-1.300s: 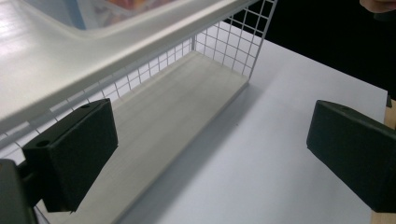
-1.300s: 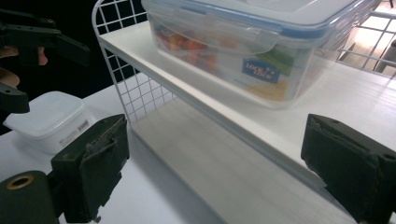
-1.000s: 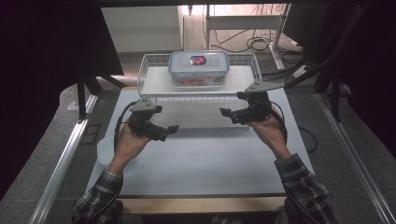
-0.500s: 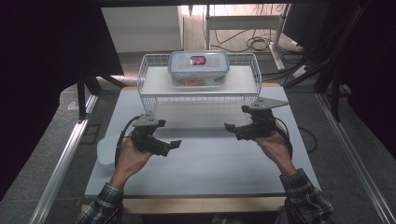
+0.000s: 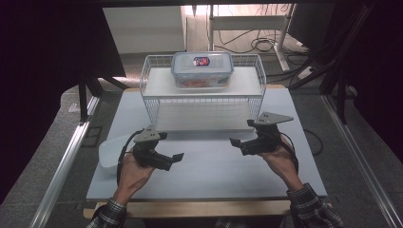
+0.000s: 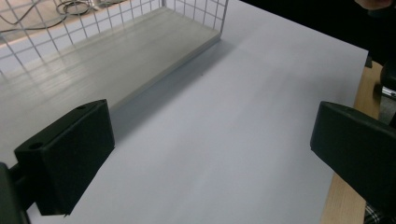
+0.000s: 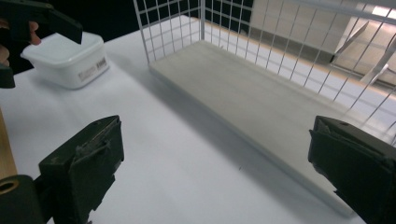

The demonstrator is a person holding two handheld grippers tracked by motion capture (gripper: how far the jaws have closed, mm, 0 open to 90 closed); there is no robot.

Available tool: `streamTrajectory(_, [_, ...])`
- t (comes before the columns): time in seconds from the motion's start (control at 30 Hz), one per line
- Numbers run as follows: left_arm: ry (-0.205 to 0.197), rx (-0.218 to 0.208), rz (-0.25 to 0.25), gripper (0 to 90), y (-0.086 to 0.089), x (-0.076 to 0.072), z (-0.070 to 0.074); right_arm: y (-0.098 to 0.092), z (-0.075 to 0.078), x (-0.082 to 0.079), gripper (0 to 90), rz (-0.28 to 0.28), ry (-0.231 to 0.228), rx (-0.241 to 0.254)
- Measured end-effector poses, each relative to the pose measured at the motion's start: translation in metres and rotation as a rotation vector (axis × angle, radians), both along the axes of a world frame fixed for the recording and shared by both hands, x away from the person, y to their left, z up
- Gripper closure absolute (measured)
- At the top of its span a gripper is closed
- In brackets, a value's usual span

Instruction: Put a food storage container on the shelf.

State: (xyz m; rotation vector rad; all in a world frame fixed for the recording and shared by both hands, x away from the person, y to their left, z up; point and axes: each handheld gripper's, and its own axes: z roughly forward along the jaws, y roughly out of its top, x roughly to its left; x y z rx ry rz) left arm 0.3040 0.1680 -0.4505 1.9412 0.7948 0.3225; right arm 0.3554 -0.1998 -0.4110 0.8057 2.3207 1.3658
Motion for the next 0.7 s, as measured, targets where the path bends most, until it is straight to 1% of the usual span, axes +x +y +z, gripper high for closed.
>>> streamTrajectory(0.07, [0.01, 0.002, 0.031, 0.2, 0.001, -0.005, -0.009, 0.0, -0.008, -0.007, 3.1, -0.003, 0.004, -0.014])
streamTrajectory(0.13, [0.01, 0.009, 0.039, 1.9, 0.0, -0.006, -0.012, -0.001, -0.012, -0.01, 3.1, -0.004, 0.002, -0.029])
streamTrajectory(0.17, [0.005, 0.037, 0.055, 1.9, -0.002, -0.01, -0.018, -0.001, -0.015, -0.013, 3.1, -0.005, 0.002, -0.033])
streamTrajectory(0.2, [0.003, 0.045, 0.059, 2.4, -0.002, -0.011, -0.02, -0.002, -0.017, -0.015, 3.1, -0.003, 0.006, -0.032])
streamTrajectory(0.3, [0.001, 0.069, 0.049, 3.5, -0.005, -0.017, -0.027, -0.003, -0.024, -0.02, 3.1, -0.008, 0.01, -0.032])
streamTrajectory(0.33, [0.001, 0.069, 0.049, 3.8, -0.005, -0.017, -0.027, -0.003, -0.024, -0.02, 3.1, -0.008, 0.01, -0.032])
streamTrajectory(0.37, [-0.009, 0.077, 0.037, 3.8, -0.007, -0.02, -0.031, -0.005, -0.029, -0.023, 3.1, -0.012, 0.012, -0.034])
streamTrajectory(0.4, [-0.017, 0.083, 0.028, 4.2, -0.008, -0.023, -0.033, -0.005, -0.031, -0.024, 3.1, -0.014, 0.015, -0.034])
streamTrajectory(0.43, [-0.021, 0.098, 0.022, 4.4, -0.009, -0.024, -0.035, -0.005, -0.034, -0.026, 3.1, -0.017, 0.019, -0.033])
streamTrajectory(0.47, [-0.021, 0.098, 0.022, 4.3, -0.009, -0.024, -0.035, -0.005, -0.037, -0.027, 3.1, -0.017, 0.027, -0.033])
streamTrajectory(0.5, [-0.031, 0.127, 0.029, 4.7, -0.012, -0.028, -0.038, -0.005, -0.04, -0.028, 3.1, -0.017, 0.033, -0.036])
streamTrajectory(0.53, [-0.032, 0.138, 0.032, 4.7, -0.013, -0.029, -0.04, -0.005, -0.043, -0.029, 3.1, -0.022, 0.037, -0.036])
streamTrajectory(0.57, [-0.032, 0.139, 0.03, 4.6, -0.015, -0.031, -0.043, -0.005, -0.045, -0.03, 3.1, -0.023, 0.039, -0.036])
streamTrajectory(0.6, [-0.032, 0.139, 0.03, 4.6, -0.015, -0.031, -0.043, -0.005, -0.045, -0.03, 3.1, -0.023, 0.039, -0.036])
streamTrajectory(0.63, [-0.022, 0.137, 0.024, 4.6, -0.016, -0.031, -0.045, -0.006, -0.048, -0.032, 3.1, -0.022, 0.047, -0.041])
streamTrajectory(0.7, [-0.012, 0.144, 0.015, 4.2, -0.018, -0.033, -0.049, -0.007, -0.053, -0.036, 3.1, -0.027, 0.048, -0.047])
